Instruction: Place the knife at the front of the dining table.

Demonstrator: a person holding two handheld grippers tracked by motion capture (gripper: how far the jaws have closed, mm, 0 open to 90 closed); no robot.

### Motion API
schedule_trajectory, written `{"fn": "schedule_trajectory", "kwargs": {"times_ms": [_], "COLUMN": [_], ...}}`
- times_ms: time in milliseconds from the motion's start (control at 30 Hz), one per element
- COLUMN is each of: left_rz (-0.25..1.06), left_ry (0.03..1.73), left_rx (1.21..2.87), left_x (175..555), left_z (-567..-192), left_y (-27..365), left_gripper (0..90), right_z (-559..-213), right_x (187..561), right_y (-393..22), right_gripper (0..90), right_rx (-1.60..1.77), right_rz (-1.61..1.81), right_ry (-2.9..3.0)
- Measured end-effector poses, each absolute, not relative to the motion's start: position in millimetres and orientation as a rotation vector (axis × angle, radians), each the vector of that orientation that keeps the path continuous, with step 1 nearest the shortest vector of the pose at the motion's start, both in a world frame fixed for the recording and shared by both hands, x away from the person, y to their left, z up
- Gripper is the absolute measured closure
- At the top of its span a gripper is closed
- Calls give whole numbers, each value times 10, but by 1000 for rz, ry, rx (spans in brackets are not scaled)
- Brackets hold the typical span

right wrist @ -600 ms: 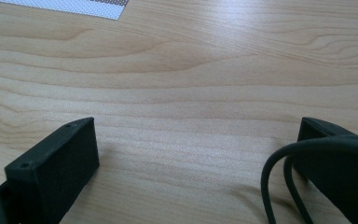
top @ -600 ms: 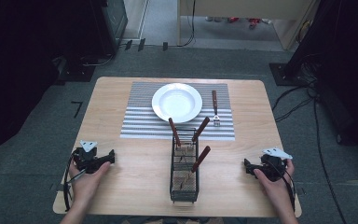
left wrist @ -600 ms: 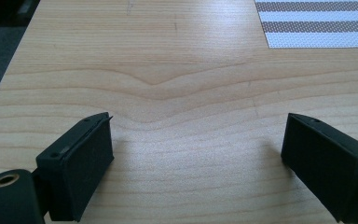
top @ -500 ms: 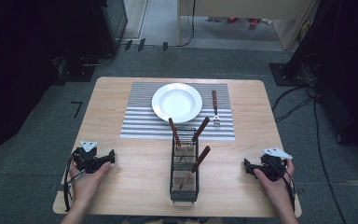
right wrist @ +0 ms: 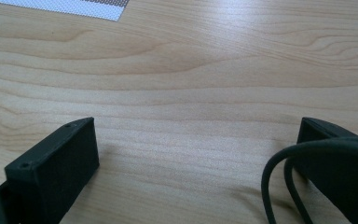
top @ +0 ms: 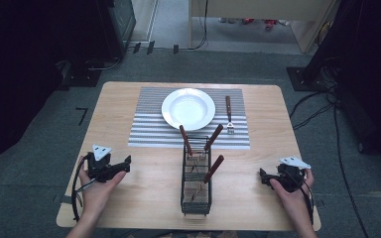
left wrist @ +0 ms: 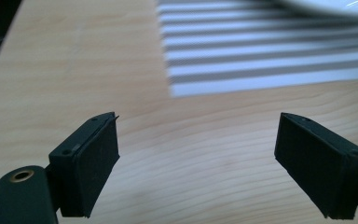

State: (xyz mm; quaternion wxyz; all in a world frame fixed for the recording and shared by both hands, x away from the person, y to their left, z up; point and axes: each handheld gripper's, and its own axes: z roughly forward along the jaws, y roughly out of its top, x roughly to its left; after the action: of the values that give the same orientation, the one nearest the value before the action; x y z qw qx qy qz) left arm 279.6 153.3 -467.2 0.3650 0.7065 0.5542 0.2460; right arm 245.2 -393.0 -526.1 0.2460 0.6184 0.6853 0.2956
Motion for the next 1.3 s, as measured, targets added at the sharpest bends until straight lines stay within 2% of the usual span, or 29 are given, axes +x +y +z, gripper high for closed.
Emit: {"fn": "schedule_trajectory", "kwargs": {"times_ms": [167, 267, 467, 567, 600, 633, 700, 867, 1300], "left_rz": [602, 542, 513, 455, 435, 410, 396, 304, 200], "left_ry": [1321, 1246, 1183, 1147, 1131, 1109, 1094, 1040, 977], "left_rx": [1828, 1817, 1817, 1783, 1773, 1765, 1765, 1752, 1742], "left_x": [2804, 2886, 2979, 3043, 3059, 3091, 3107, 3163, 3268], "left_z": [-4513, -4396, -4263, -4201, -4189, -4180, -4177, -4172, -4133], "left_y": [1302, 1093, 832, 713, 684, 634, 606, 495, 298], "left_gripper": [141, 144, 149, 162, 183, 259, 269, 390, 464], "right_z": [-5261, -5261, -5261, -5261, -5261, -5261, -5261, -5262, -5261], "right_x": [2454, 2454, 2454, 2453, 2453, 2453, 2453, 2454, 2453], "right_y": [-3929, -3929, -3929, -3929, -3929, -3928, -3929, -3930, -3929], "right_gripper": [0, 0, 0, 0, 0, 0, 0, 0, 0], "right_rx": [1688, 1688, 1688, 1688, 1688, 1689, 1688, 1687, 1687], "right_rz": [806, 806, 806, 806, 806, 806, 806, 806, 805], "right_ry": [1869, 1869, 1869, 1869, 1868, 1868, 1868, 1869, 1869]}}
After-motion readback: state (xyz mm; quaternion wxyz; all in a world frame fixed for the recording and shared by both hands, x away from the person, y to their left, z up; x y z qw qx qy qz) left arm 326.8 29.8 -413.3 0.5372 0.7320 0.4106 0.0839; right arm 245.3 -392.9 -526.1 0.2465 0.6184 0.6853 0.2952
